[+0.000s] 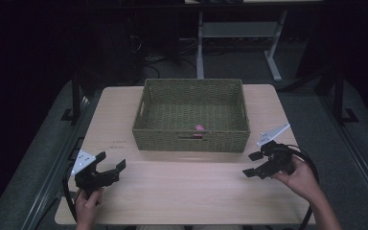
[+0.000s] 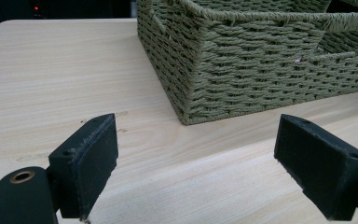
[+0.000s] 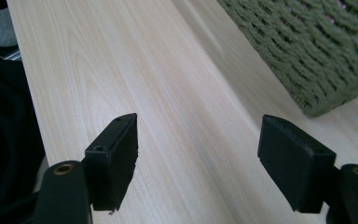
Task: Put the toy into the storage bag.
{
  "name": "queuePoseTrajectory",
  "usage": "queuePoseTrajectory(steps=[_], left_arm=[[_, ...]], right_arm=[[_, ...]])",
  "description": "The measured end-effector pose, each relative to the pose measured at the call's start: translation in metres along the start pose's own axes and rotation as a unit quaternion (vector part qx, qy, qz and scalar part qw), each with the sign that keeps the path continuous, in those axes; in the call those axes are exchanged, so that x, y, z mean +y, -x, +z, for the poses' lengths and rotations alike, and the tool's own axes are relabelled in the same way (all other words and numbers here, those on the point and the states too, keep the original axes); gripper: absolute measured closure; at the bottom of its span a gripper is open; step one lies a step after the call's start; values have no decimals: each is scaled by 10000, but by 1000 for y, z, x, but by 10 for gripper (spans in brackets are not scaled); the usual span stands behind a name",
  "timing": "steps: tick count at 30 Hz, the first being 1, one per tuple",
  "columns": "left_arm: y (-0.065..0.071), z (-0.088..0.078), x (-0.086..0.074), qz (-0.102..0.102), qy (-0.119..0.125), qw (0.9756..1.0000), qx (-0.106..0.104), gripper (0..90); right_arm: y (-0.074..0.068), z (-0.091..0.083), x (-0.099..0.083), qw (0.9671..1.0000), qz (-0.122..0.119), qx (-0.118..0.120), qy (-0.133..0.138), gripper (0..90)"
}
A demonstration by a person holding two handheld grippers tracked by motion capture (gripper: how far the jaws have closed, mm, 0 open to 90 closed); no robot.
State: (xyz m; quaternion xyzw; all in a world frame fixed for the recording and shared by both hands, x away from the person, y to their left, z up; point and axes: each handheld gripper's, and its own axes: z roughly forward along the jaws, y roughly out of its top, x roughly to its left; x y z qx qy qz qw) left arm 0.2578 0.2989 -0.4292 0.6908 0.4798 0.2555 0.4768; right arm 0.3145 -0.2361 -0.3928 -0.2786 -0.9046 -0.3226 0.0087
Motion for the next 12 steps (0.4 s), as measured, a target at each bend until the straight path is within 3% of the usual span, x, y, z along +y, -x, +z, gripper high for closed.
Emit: queuePoseTrajectory(steps=[7, 12], left_arm=[[0, 1, 0, 35, -27, 10000, -9, 130], [1, 0, 0, -1, 24, 10000, 4, 130]], right_arm=[[-8, 0, -13, 9999, 14, -131, 80, 269], [-34, -1, -20, 9971, -57, -715, 248, 204]])
